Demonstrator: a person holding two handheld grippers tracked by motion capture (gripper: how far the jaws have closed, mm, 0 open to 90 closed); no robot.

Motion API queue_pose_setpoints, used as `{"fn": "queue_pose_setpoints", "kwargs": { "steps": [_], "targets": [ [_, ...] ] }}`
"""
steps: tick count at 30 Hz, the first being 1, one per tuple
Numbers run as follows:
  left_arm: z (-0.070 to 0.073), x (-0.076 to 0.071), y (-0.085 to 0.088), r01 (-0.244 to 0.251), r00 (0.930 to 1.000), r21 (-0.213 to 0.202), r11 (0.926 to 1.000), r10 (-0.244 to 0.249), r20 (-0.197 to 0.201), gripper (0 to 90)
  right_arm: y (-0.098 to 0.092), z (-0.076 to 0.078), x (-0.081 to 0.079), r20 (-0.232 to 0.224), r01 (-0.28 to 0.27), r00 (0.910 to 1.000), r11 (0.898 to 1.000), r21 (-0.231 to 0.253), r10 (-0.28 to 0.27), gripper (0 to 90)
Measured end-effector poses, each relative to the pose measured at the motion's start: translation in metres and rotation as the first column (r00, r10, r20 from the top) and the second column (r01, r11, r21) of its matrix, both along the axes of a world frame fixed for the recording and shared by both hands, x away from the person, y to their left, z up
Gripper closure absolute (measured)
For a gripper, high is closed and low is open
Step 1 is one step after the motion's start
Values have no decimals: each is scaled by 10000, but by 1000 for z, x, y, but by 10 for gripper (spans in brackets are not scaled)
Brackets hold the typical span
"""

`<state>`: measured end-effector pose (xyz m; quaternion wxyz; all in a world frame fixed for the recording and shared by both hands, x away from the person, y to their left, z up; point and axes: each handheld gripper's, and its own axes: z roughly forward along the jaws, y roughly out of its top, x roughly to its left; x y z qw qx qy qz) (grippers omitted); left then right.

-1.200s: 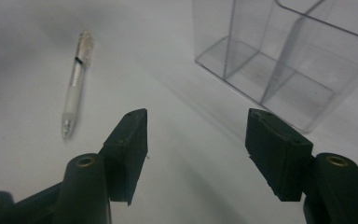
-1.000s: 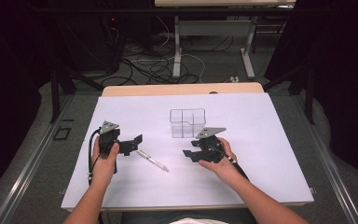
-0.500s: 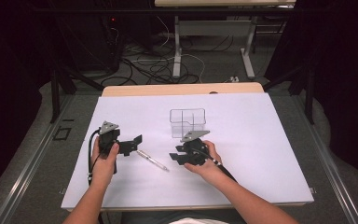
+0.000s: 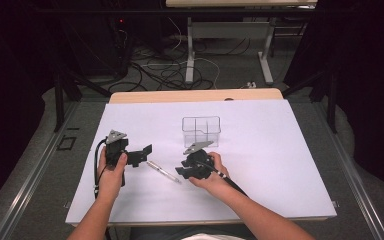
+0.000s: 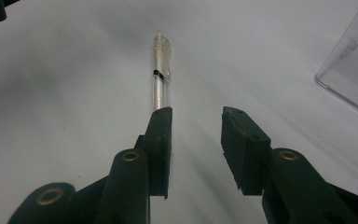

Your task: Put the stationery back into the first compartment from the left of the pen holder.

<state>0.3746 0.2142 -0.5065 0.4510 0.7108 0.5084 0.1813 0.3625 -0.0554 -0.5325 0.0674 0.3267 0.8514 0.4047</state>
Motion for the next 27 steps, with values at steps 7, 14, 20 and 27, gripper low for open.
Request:
{"fn": "queue_pose_setpoints", "kwargs": {
  "steps": [7, 14, 20, 27],
  "targets": [
    [-1, 0, 0, -3, 10000, 24, 10000, 3, -20, 2, 10, -3, -1, -214, -284, 9994, 9995, -156, 281, 664],
    [-1, 1, 0, -50, 10000, 23, 10000, 50, 36, 3, 21, -6, -3, -358, -474, 9983, 9985, -278, 464, 674],
    [-1, 1, 2, -62, 10000, 28, 10000, 62, 43, 4, 26, -10, -5, -487, -590, 9972, 9974, -411, 569, 670],
    [-2, 1, 1, -53, 10000, 60, 10000, 53, -8, 4, 31, -15, -6, -581, -622, 9966, 9958, -672, 583, 676]
  ]
}}
